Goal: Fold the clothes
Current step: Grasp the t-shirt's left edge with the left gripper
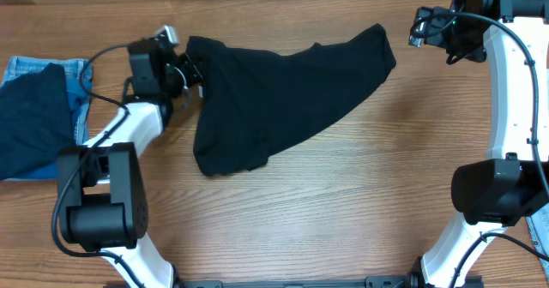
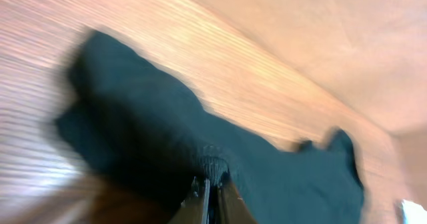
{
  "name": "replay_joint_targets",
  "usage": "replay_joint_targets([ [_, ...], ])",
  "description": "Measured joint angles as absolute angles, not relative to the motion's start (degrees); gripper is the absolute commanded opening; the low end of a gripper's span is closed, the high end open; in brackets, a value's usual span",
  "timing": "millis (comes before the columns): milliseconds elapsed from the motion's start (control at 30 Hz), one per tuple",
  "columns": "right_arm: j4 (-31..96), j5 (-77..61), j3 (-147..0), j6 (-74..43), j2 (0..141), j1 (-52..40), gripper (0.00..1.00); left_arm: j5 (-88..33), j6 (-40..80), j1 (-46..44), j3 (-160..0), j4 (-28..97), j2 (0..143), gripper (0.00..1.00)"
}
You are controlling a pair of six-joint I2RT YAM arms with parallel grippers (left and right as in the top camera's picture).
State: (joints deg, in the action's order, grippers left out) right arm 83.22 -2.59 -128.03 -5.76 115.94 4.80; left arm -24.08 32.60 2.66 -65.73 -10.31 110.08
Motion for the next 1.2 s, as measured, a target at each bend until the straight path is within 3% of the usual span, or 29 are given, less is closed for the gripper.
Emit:
replay_joint_targets([
  [33, 83.5, -2.6, -128.0, -5.7, 115.9, 4.8, 0.96, -21.0, 32.4, 3.5, -67.4, -6.9, 110.1, 0.34],
  [67, 83.7, -2.6, -128.0, -5.8, 115.9, 4.8, 0.96, -16.7, 31.4, 4.9, -69.8, -2.3, 110.1, 0.77],
  [100, 83.7, -2.6, -128.0, -5.7, 115.9, 4.8, 0.96, -13.8, 30.7, 6.0, -71.7, 1.6, 110.1, 1.00],
  [300, 83.7, -2.6, -128.0, -5.7, 115.9, 4.8, 0.97, -7.2, 23.3, 7.4, -79.6, 29.0, 109.9, 1.00],
  [500, 84.1, -2.5, -128.0, -4.7, 115.9, 4.8, 0.98, -13.1, 19.3, 0.8, -82.0, 61.4, 105.1, 0.98],
  [600, 84.0, -2.5, -128.0, -4.5, 115.9, 4.8, 0.98, -15.9, 19.0, -1.2, -80.6, 66.9, 105.0, 0.98],
  [733, 84.6, -2.5, -128.0, -4.4, 115.9, 4.8, 0.98, -17.1, 20.9, -1.9, -72.2, 61.1, 104.8, 0.98],
  [833, 84.5, -2.5, -128.0, -4.4, 115.9, 4.8, 0.98, -18.5, 22.1, -1.9, -66.8, 58.4, 104.8, 0.95],
  [900, 84.6, -2.5, -128.0, -4.4, 115.9, 4.8, 0.98, -18.7, 22.5, -1.9, -65.3, 55.8, 104.8, 0.82],
  [933, 84.6, -2.5, -128.0, -4.4, 115.9, 4.8, 0.98, -18.9, 22.6, -1.9, -65.1, 53.9, 104.8, 0.67],
  [1033, 84.9, -2.5, -128.0, -4.4, 115.9, 4.8, 0.98, -19.0, 23.2, -1.9, -64.9, 45.6, 104.8, 0.04],
  [1200, 84.7, -2.7, -128.0, -4.4, 115.9, 4.8, 0.97, -27.3, 23.4, -1.9, -66.6, 40.9, 104.8, 0.04],
])
